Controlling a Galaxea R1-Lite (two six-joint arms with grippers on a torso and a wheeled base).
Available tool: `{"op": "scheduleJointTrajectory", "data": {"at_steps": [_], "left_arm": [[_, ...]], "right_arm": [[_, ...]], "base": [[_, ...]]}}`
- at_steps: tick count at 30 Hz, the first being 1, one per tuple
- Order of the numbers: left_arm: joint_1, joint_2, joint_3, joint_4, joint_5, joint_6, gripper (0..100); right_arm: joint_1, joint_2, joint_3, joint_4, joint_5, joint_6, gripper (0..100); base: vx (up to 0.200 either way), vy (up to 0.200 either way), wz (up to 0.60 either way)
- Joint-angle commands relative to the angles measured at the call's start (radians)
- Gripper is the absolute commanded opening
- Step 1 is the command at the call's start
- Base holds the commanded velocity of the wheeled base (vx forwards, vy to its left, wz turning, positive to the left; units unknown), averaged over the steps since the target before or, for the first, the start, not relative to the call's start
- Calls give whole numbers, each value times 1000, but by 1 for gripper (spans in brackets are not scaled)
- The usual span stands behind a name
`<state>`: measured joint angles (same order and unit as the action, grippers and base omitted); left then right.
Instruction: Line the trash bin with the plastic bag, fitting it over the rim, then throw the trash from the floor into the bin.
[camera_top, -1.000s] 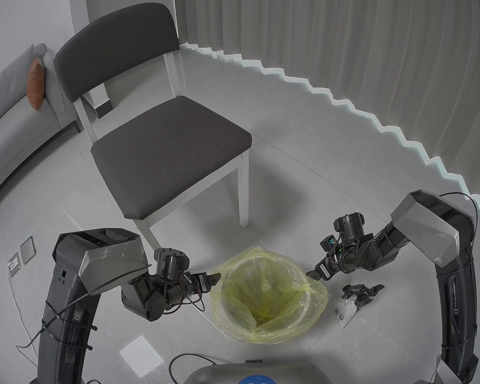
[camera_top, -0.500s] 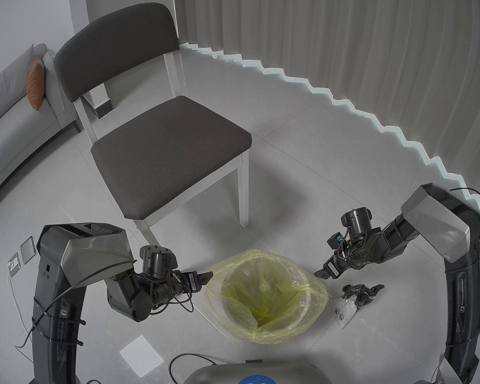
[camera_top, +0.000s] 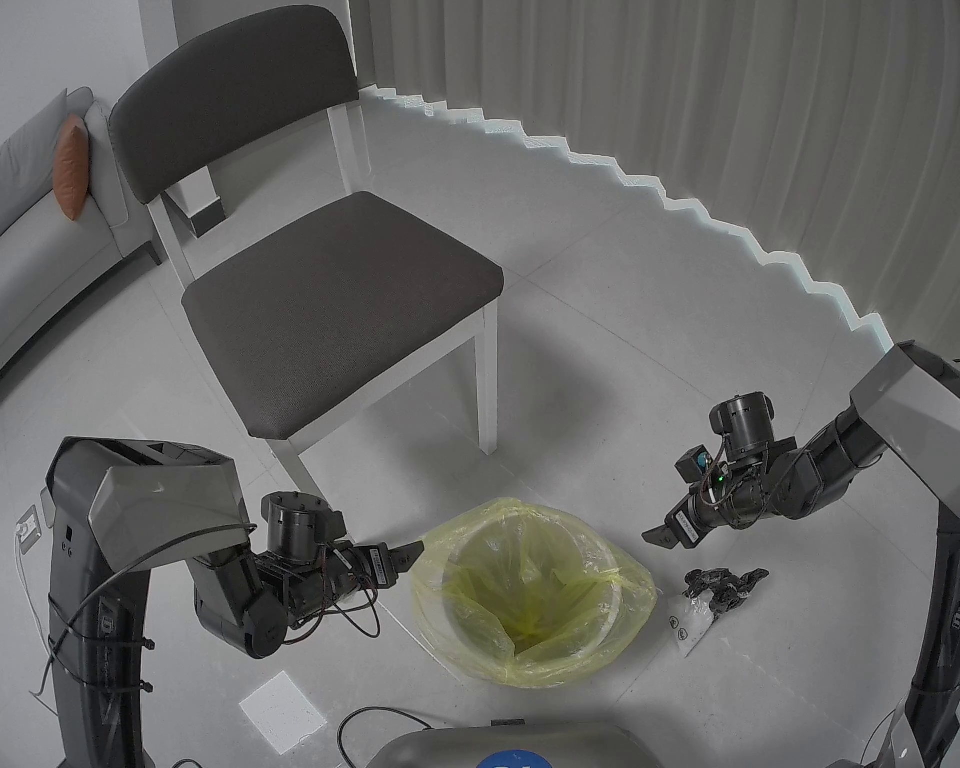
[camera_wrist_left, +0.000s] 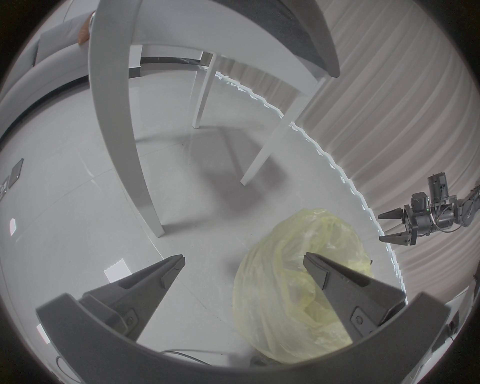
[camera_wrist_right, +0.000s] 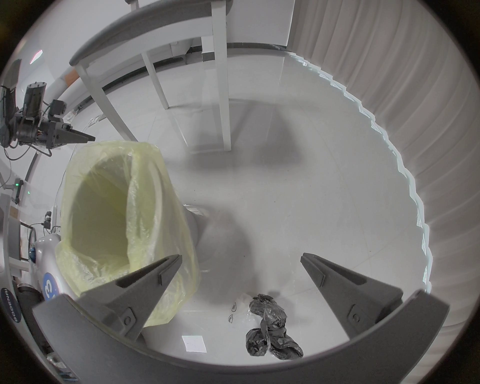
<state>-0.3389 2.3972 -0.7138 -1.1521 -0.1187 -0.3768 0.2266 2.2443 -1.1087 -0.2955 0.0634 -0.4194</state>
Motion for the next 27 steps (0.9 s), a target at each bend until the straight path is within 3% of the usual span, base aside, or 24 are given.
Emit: {"op": "scheduleJointTrajectory", "data": {"at_steps": [1, 9, 17, 22, 27], "left_arm": [[-65, -33, 33, -14, 1, 4, 100], [-184, -9, -36, 80, 50, 73, 100], [-265, 22, -210, 312, 212, 138, 100], [-285, 25, -297, 466, 275, 170, 100], [-281, 22, -302, 519, 301, 190, 100]], "right_arm": [[48, -58, 93, -39, -2, -1, 100], [79, -51, 222, -198, 1, -2, 100], [77, -57, 267, -235, 3, -1, 100], [77, -58, 273, -235, 3, -1, 100], [77, -61, 287, -235, 3, -1, 100]], "base": [[0, 0, 0], [0, 0, 0], [0, 0, 0], [0, 0, 0], [0, 0, 0]]}}
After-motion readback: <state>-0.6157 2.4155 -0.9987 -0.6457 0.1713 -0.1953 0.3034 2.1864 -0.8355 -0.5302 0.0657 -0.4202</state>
